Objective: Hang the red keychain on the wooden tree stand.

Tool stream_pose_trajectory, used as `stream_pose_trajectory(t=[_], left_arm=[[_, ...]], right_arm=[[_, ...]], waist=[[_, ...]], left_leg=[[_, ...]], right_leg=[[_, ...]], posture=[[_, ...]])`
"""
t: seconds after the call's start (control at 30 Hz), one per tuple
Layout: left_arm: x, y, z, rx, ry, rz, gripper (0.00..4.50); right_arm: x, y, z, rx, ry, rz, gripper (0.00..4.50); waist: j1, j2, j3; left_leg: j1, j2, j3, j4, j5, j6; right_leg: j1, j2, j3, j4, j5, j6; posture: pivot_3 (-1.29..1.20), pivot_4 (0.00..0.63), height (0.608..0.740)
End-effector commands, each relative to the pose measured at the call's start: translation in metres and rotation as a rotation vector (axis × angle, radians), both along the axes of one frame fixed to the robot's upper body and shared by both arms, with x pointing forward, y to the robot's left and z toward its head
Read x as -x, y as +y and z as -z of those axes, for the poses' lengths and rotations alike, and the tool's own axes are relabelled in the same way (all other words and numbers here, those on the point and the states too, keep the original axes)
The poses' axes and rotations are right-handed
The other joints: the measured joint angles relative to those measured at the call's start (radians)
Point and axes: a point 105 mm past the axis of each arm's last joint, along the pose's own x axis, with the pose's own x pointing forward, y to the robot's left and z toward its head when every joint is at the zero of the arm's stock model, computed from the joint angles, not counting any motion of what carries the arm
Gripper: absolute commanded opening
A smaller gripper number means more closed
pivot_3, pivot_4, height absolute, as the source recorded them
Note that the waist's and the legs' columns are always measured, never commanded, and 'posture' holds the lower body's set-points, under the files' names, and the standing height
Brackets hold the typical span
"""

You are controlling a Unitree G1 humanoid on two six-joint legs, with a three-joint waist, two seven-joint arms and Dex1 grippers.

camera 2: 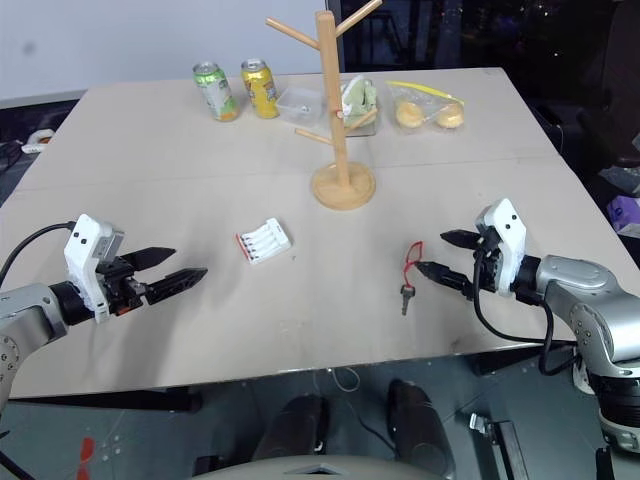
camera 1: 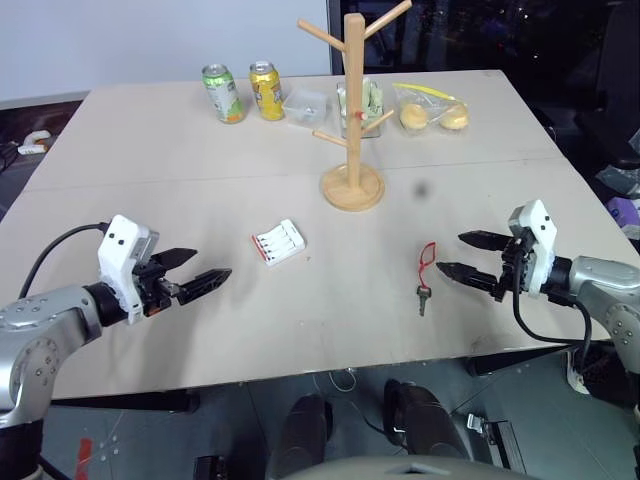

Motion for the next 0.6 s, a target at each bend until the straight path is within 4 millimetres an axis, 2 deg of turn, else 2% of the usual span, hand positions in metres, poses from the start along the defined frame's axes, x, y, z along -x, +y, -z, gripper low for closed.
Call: stream_pose_trajectory(t=[0.03, 0.17, 0.27, 0.47, 0.6], left_arm=[[-0.007, 0.002, -0.01, -0.032, -0.069, 0.055, 4.46], [-0.017, 0.001, 0.003, -0.083, -0.075, 0.205, 4.46], [-0.021, 0.0, 0.01, -0.101, -0.067, 0.271, 4.46], [-0.04, -0.004, 0.008, -0.095, -0.112, 0.319, 4.46], [-0.053, -0.011, 0.019, -0.106, -0.127, 0.342, 4.46]], right_arm=[[0.003, 0.01, -0.019, -0.039, -0.06, -0.057, 4.47], [0.018, 0.039, -0.032, -0.129, -0.06, -0.208, 4.47], [0.027, 0.051, -0.037, -0.145, -0.048, -0.29, 4.47], [0.029, 0.062, -0.043, -0.141, -0.062, -0.332, 4.47], [0.03, 0.068, -0.044, -0.143, -0.067, -0.34, 4.47]], waist=[[0.0, 0.0, 0.0], [0.001, 0.0, 0.0], [0.0, 0.0, 0.0], [0.004, -0.001, 0.0], [0.003, -0.001, 0.0]], left_leg=[[0.0, 0.0, 0.0, 0.0, 0.0, 0.0], [0.001, 0.001, 0.0, 0.0, 0.0, 0.0], [0.002, 0.001, 0.0, 0.0, 0.0, 0.0], [0.0, 0.0, 0.0, 0.001, 0.0, 0.0], [0.0, 0.0, 0.0, 0.0, 0.0, 0.0]], right_leg=[[0.0, 0.0, 0.0, 0.0, 0.0, 0.0], [0.0, 0.001, 0.0, 0.001, 0.0, 0.0], [0.0, 0.001, 0.0, 0.001, 0.0, 0.0], [0.0, 0.001, 0.0, 0.0, 0.0, 0.0], [0.0, 0.001, 0.0, 0.001, 0.0, 0.0]], posture=[[0.0, 0.15, 0.74], [0.0, 0.15, 0.74], [0.0, 0.15, 0.74], [0.0, 0.15, 0.74], [0.0, 0.15, 0.74]])
